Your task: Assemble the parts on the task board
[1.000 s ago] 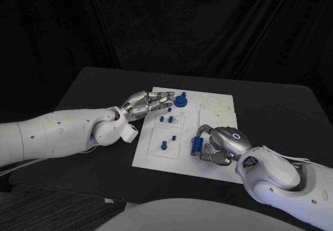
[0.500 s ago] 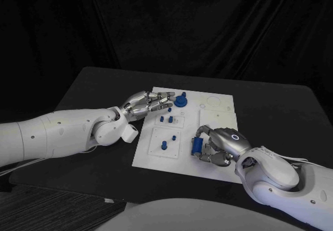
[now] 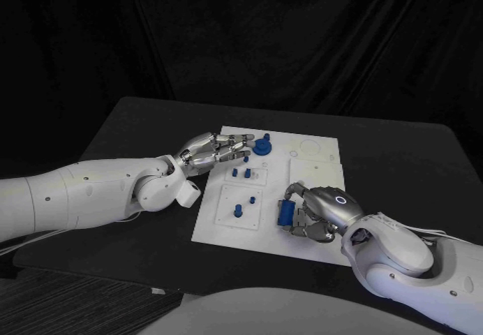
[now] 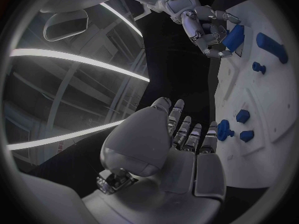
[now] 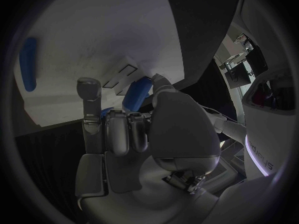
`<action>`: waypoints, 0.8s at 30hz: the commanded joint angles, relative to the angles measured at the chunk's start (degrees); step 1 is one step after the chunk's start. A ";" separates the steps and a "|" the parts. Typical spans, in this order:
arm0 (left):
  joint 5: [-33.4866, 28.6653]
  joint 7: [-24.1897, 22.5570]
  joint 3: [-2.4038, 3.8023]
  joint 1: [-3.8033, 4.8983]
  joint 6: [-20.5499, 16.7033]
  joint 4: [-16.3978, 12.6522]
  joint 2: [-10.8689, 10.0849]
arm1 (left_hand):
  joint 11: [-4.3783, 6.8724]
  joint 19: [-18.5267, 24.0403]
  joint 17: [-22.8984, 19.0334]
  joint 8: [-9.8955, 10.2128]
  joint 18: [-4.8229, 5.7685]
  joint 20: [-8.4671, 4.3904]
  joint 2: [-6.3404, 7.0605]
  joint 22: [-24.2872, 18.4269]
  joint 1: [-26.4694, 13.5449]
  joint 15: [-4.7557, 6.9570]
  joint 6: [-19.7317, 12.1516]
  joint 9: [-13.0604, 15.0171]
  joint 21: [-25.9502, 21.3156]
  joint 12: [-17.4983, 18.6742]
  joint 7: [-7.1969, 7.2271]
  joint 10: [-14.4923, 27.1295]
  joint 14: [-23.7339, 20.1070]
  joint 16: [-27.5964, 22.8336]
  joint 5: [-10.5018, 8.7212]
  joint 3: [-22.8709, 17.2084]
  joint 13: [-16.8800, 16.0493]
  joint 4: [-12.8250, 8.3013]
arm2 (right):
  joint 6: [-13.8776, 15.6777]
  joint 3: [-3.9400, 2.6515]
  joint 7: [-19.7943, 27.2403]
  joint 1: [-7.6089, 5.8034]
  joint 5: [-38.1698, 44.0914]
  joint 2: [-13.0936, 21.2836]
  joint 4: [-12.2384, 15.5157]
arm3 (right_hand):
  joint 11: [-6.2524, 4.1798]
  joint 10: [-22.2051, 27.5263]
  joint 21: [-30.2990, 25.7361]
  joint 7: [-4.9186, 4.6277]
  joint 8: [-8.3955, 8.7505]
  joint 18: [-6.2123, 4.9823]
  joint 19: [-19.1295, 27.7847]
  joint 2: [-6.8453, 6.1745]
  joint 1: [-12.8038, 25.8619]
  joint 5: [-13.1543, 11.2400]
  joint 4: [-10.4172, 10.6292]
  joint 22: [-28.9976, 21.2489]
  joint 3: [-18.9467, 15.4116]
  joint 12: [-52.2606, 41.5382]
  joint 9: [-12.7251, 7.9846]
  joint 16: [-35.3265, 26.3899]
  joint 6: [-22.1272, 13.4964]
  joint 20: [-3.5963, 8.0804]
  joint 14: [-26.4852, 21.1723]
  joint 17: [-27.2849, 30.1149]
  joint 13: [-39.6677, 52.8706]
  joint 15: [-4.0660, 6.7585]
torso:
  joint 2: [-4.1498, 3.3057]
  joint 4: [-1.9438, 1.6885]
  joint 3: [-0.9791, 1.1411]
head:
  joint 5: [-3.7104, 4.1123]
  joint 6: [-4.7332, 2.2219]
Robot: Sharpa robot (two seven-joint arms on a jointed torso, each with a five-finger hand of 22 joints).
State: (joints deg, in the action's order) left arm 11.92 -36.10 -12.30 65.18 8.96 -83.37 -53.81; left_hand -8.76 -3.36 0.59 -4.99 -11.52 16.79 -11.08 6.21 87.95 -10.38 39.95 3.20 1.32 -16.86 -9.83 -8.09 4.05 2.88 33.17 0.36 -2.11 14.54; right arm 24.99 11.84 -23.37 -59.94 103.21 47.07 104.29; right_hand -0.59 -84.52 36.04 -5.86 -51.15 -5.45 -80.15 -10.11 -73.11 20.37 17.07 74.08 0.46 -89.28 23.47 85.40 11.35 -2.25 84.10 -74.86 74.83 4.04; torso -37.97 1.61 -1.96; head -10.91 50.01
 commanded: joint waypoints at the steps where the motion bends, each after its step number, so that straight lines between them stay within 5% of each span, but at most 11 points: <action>1: -0.24 -0.37 0.05 -0.11 0.98 -0.05 0.11 | -0.63 -0.92 0.74 -0.80 1.84 0.08 -0.09 0.93 0.68 -0.46 0.41 0.72 0.88 -0.86 -0.24 0.23 0.77 0.75 0.97 -1.51 -0.44 0.18 | -0.40 -0.01 -1.16 0.17 0.13 -0.02 -0.05 | 0.50 -5.48 -1.19 0.02 -1.39 -2.74 -0.30 -1.06 0.53 0.46 -0.13 4.44 -0.49 -0.72 -0.64 -1.13 -0.11 -0.02 4.02 -5.90 15.17 -0.14 | 0.00 -0.05 -0.01 | 0.01 -0.01; 12: -0.24 -0.10 0.05 -0.16 1.18 -0.03 0.17 | -0.65 -0.96 0.75 -0.82 1.86 0.08 -0.09 0.98 0.69 -0.48 0.48 0.72 0.90 -0.88 -0.25 0.22 0.79 0.77 0.97 -1.59 -0.44 0.16 | 0.14 -0.01 -0.77 0.18 -0.23 0.03 -0.06 | 0.42 -5.48 -1.84 0.15 -2.04 -2.82 -0.26 -0.76 1.44 0.19 -0.17 4.39 -0.32 -0.72 -1.55 -1.31 0.46 -0.02 3.95 -5.63 15.17 -0.11 | -0.01 -0.05 0.01 | -0.04 -0.01; 18: -0.24 0.04 0.05 -0.21 1.31 0.00 0.17 | -0.66 -0.99 0.75 -0.82 1.88 0.09 -0.09 1.00 0.72 -0.51 0.40 0.71 0.91 -0.84 -0.27 0.23 0.79 0.77 0.98 -1.69 -0.43 0.12 | 2.40 -0.02 0.01 0.18 -0.47 0.39 0.44 | 0.24 -5.48 -2.29 0.36 -2.72 -2.83 -0.37 -3.54 3.56 -9.39 0.06 4.50 -2.44 -0.72 -3.55 -1.37 0.00 0.11 3.95 -5.58 15.17 0.05 | -0.01 -0.03 -0.03 | -0.09 -0.01; 24: -0.24 0.19 0.05 -0.25 1.47 0.03 0.22 | -0.68 -1.00 0.74 -0.81 1.89 0.09 -0.09 0.99 0.74 -0.52 0.37 0.71 0.91 -0.82 -0.28 0.23 0.78 0.77 1.00 -1.76 -0.43 0.10 | 3.96 -0.02 0.66 0.17 -0.53 0.64 0.65 | 0.23 -5.48 -2.63 0.36 -2.66 -2.82 -0.48 -5.80 4.36 -14.59 0.14 4.58 -4.45 -0.72 -5.20 -1.32 -1.77 0.16 3.97 -5.68 15.17 0.07 | 0.02 -0.04 0.02 | -0.09 -0.01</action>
State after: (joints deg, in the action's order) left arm 11.92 -35.50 -12.30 65.02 9.49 -83.29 -53.69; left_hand -8.83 -3.86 0.60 -4.99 -11.51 16.89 -11.08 6.22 87.95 -10.56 39.95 3.20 1.33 -16.86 -9.84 -8.15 4.24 2.88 33.17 0.36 -2.11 14.54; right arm 26.48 11.83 -23.07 -59.92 102.75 47.61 104.74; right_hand -0.59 -84.52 34.58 -5.64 -53.15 -5.46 -80.16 -14.57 -68.66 6.53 17.07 74.08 -2.39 -89.28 18.80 84.69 10.28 -2.24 84.10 -74.86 74.83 4.04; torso -37.96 1.58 -1.95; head -11.01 50.01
